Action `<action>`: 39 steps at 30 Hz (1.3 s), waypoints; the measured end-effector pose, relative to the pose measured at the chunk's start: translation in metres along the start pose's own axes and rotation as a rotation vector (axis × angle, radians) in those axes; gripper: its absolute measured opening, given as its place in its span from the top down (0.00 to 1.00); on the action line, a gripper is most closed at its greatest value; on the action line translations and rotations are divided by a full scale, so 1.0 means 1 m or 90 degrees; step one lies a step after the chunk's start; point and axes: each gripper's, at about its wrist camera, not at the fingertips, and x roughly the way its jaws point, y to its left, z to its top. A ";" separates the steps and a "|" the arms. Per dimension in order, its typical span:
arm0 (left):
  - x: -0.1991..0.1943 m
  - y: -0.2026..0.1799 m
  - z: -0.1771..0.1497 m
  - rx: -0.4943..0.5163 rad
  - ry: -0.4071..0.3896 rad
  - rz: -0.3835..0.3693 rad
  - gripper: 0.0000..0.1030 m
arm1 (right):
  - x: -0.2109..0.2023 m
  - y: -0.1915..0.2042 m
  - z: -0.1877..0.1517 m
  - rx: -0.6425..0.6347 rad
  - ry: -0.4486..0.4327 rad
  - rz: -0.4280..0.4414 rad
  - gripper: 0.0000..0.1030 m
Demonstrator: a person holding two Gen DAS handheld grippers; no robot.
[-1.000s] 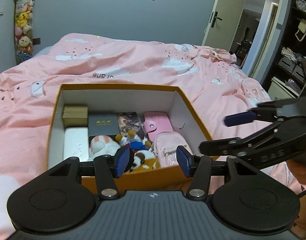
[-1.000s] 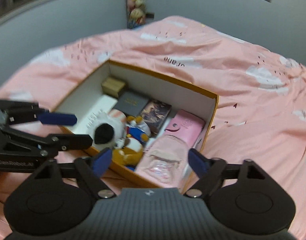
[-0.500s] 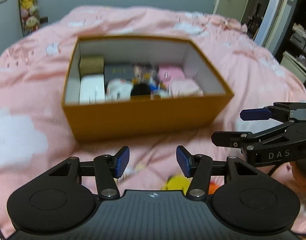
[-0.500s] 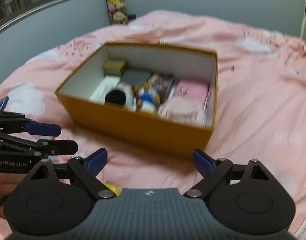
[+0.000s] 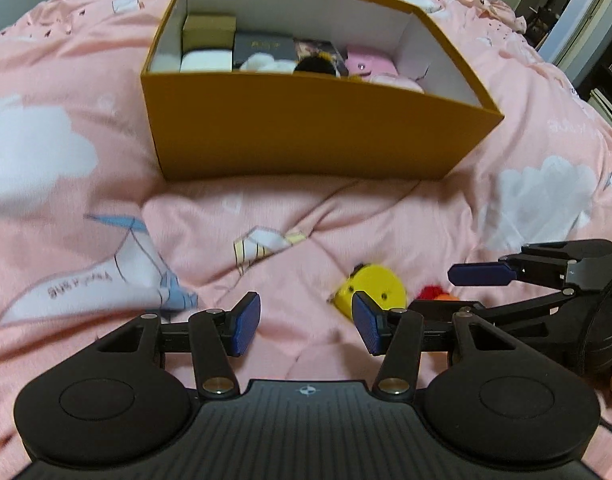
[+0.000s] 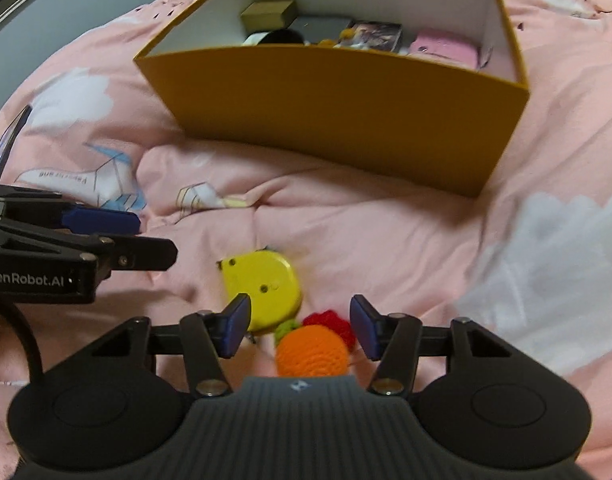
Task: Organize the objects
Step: 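Grasp the yellow tape measure with the left tool while the right tool grasps the crocheted orange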
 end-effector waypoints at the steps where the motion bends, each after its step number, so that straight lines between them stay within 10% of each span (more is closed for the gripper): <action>1: 0.001 0.001 0.000 0.000 0.004 -0.002 0.43 | 0.001 0.002 0.000 -0.004 0.004 0.002 0.44; 12: 0.007 -0.011 0.001 0.059 0.023 -0.025 0.43 | 0.018 -0.004 -0.005 0.010 0.066 -0.046 0.56; 25: 0.031 -0.072 -0.001 0.363 0.042 -0.031 0.32 | -0.016 -0.027 -0.002 0.045 -0.013 -0.084 0.58; 39: 0.065 -0.076 -0.004 0.383 0.071 -0.001 0.36 | 0.001 -0.037 -0.009 0.077 0.041 -0.066 0.56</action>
